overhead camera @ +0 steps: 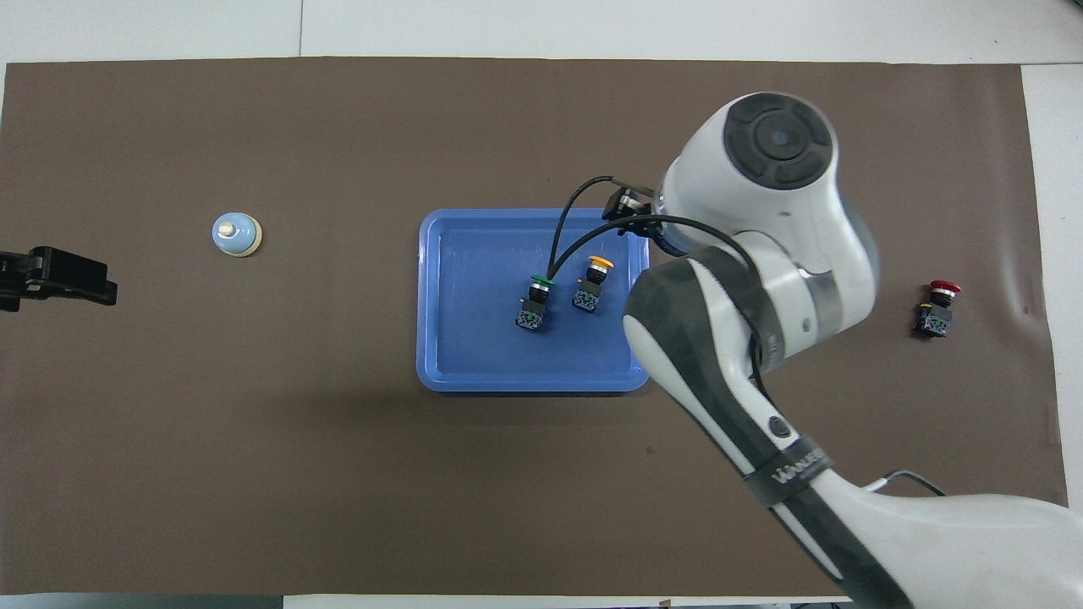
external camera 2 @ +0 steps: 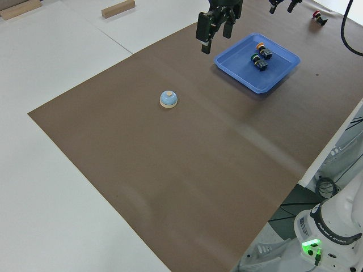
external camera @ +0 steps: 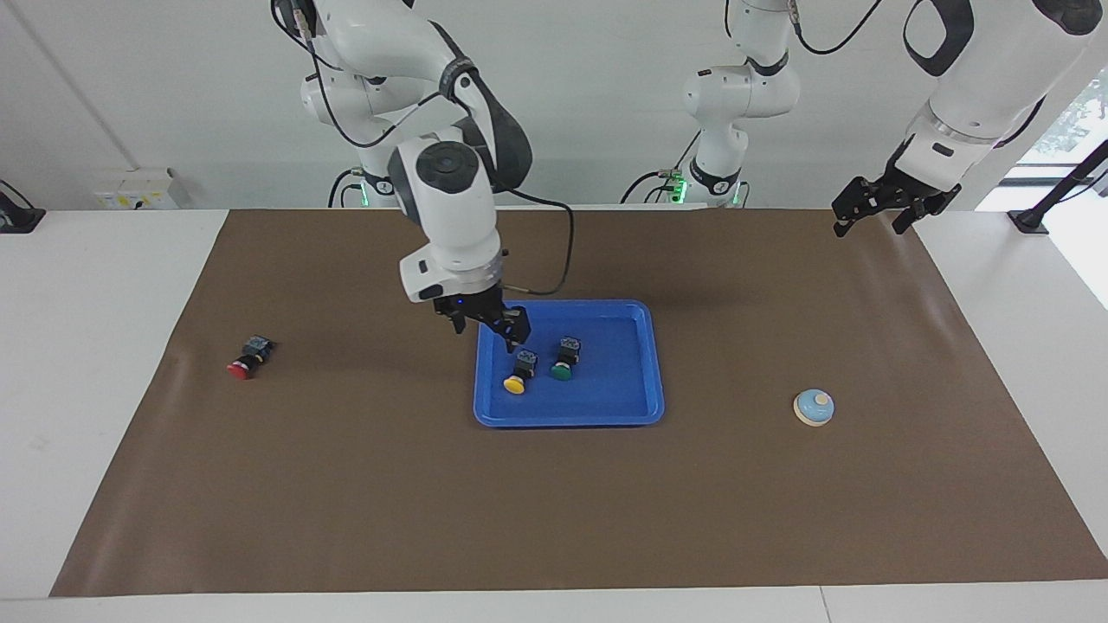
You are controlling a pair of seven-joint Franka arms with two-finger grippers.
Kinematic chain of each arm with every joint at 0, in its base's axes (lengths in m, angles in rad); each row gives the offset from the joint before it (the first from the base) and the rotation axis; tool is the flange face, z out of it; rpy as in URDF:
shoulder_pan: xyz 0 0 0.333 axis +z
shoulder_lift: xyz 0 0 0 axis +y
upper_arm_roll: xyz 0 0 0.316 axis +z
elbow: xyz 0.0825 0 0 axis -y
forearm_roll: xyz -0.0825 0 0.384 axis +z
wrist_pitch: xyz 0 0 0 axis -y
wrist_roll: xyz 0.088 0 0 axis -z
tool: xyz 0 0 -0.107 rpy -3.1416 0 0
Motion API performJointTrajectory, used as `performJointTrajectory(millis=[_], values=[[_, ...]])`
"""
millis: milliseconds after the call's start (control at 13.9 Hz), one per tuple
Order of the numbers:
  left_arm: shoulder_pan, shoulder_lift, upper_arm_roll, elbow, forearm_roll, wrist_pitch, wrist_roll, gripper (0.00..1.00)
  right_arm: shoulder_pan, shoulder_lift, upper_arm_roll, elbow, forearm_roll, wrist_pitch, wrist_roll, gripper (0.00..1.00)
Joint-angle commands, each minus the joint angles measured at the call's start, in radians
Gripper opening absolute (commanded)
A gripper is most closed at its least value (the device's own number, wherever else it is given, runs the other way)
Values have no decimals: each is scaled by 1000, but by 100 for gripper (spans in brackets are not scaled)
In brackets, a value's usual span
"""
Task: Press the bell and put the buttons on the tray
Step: 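Move the right gripper to the red-topped button and grasp it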
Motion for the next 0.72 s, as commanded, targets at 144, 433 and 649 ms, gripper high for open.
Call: performJointTrajectory(millis=[144, 433, 649], values=[[7, -2, -4, 9, 10, -11, 0, 100, -220, -48, 12, -26, 0, -51, -311, 100], [7, -2, -4, 10, 10, -11, 0, 100, -384, -74, 9, -116, -17, -18, -471, 100], [7, -2, -4, 9, 10, -11, 0, 100, -475, -131, 9, -294, -60, 137, -508, 100]])
